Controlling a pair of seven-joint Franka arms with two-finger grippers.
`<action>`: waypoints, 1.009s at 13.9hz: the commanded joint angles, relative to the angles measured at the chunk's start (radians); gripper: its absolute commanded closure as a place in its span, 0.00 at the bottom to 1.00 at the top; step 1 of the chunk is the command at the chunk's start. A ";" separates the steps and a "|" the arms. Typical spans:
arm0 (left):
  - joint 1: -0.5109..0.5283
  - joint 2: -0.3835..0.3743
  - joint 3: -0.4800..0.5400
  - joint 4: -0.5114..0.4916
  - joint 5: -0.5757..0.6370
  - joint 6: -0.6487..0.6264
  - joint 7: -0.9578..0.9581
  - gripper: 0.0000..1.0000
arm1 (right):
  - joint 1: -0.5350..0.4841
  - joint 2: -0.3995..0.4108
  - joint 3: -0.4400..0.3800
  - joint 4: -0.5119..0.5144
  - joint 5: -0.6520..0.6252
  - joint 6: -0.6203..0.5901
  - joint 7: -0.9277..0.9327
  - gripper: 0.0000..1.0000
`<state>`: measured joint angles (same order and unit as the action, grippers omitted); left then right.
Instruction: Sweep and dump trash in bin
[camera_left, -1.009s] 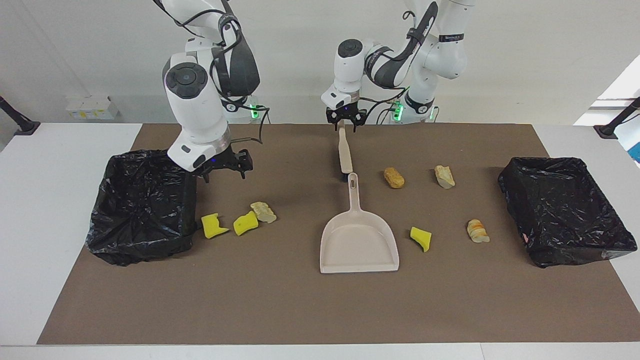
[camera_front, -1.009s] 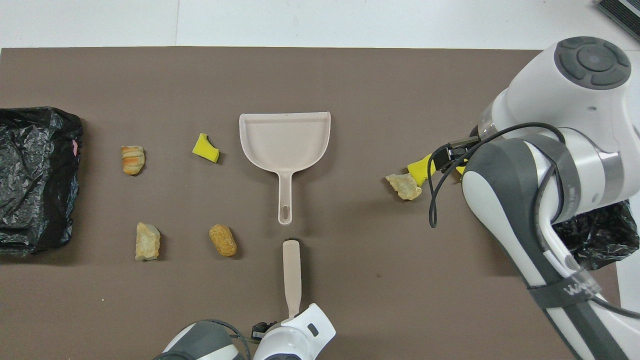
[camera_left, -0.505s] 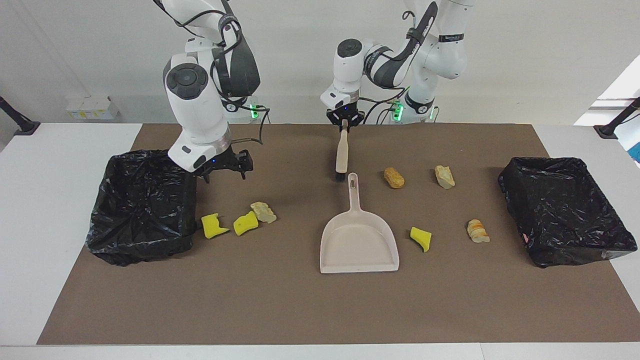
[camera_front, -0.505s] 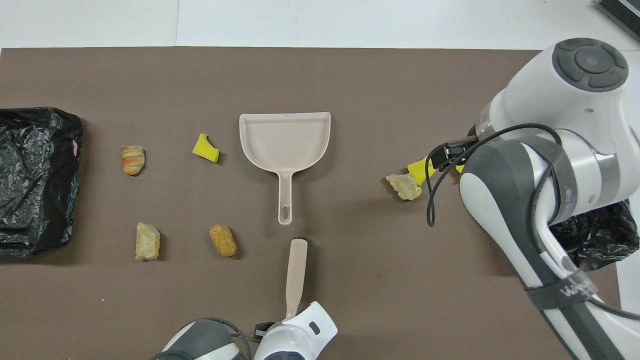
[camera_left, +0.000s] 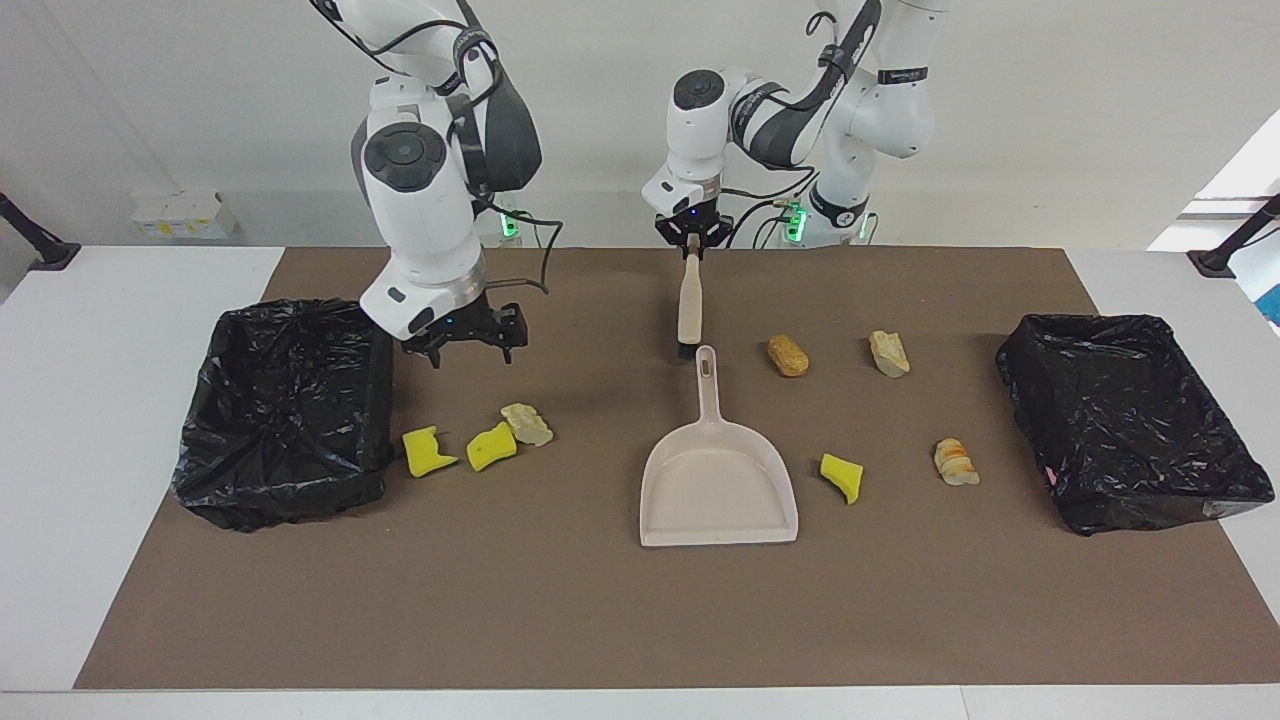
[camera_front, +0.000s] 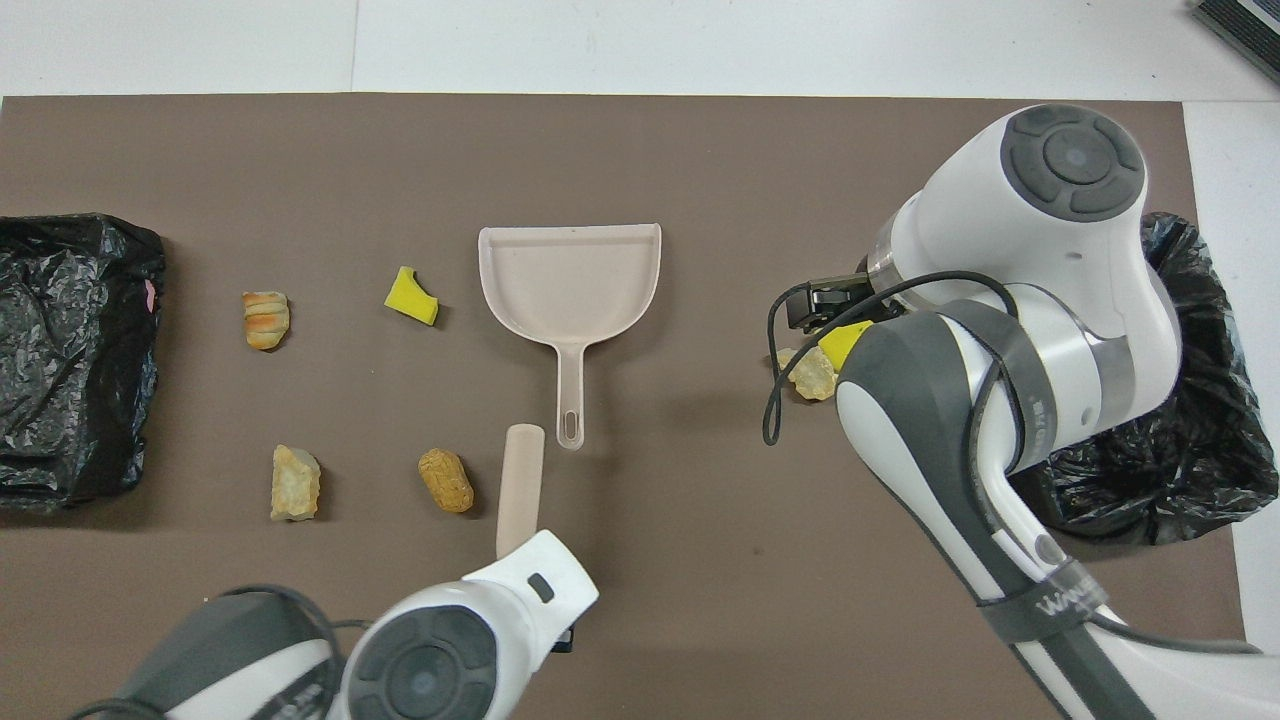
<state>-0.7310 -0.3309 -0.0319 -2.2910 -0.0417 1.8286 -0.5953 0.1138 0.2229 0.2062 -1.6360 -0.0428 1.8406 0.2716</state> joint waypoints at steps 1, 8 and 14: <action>0.157 -0.034 -0.010 0.080 0.075 -0.144 0.131 1.00 | 0.030 0.007 0.004 -0.001 0.030 0.031 0.087 0.00; 0.672 0.030 -0.008 0.082 0.120 0.040 0.582 1.00 | 0.239 0.143 -0.001 0.033 0.003 0.146 0.374 0.00; 0.871 0.301 -0.008 0.169 0.193 0.264 0.739 1.00 | 0.405 0.338 -0.008 0.157 -0.074 0.226 0.577 0.00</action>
<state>0.1162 -0.1596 -0.0224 -2.2122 0.0995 2.0623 0.1324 0.4924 0.4928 0.2030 -1.5436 -0.0836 2.0604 0.8065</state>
